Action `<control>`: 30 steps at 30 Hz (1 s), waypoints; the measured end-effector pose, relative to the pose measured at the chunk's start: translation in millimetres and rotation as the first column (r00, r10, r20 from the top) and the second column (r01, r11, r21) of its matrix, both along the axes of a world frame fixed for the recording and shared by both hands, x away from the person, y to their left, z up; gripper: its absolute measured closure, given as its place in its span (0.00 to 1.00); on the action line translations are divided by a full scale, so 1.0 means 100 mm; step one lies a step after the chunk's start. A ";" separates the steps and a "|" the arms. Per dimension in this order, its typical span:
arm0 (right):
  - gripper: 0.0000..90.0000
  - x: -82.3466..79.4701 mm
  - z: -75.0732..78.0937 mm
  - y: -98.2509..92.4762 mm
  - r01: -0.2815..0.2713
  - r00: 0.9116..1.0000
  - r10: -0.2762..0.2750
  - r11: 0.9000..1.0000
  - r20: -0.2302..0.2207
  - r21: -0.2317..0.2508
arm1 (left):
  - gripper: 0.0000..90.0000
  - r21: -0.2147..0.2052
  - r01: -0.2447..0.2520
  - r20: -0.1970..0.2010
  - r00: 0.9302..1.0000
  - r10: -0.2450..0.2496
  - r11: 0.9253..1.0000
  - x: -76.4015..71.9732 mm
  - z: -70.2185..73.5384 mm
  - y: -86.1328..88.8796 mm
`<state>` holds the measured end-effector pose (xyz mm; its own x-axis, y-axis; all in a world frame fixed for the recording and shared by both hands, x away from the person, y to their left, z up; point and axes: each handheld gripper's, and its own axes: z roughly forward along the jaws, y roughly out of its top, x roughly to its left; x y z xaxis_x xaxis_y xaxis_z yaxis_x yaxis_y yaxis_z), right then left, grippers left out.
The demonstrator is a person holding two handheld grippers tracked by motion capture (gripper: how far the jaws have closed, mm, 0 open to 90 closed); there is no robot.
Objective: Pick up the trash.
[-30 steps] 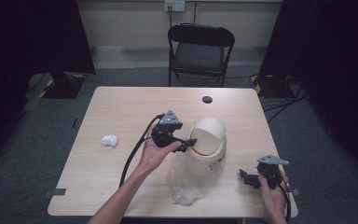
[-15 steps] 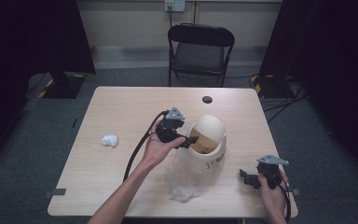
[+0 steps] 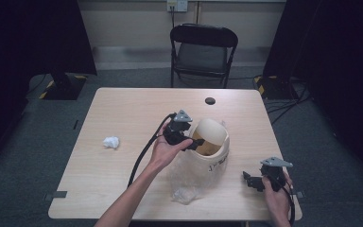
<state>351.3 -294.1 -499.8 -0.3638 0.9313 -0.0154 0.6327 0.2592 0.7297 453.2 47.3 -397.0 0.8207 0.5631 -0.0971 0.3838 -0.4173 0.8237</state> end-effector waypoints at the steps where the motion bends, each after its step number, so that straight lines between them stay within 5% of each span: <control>1: 0.10 0.00 0.00 0.00 0.001 1.000 -0.001 1.000 0.000 -0.001 | 0.18 -0.007 0.003 0.002 1.000 -0.003 1.000 -0.01 0.03 0.03; 15: 0.10 0.00 0.00 0.00 0.001 1.000 -0.001 1.000 0.000 -0.001 | 0.18 -0.098 -0.005 0.035 0.999 0.009 0.995 -0.14 0.24 0.39; 19: 0.10 0.00 0.00 0.00 0.001 1.000 -0.001 1.000 0.000 -0.001 | 0.18 -0.148 -0.035 0.036 0.999 0.041 0.988 -0.19 0.28 0.64; 30: 0.10 0.00 0.00 0.00 0.000 1.000 0.000 1.000 0.000 0.000 | 0.18 -0.107 -0.130 0.016 0.991 0.132 0.986 -0.22 0.08 1.10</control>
<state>351.3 -294.1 -499.8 -0.3637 0.9314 -0.0156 0.6327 0.2593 0.7297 431.1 157.4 -388.6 0.7434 0.6533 -0.1436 0.4096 -0.2748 0.8699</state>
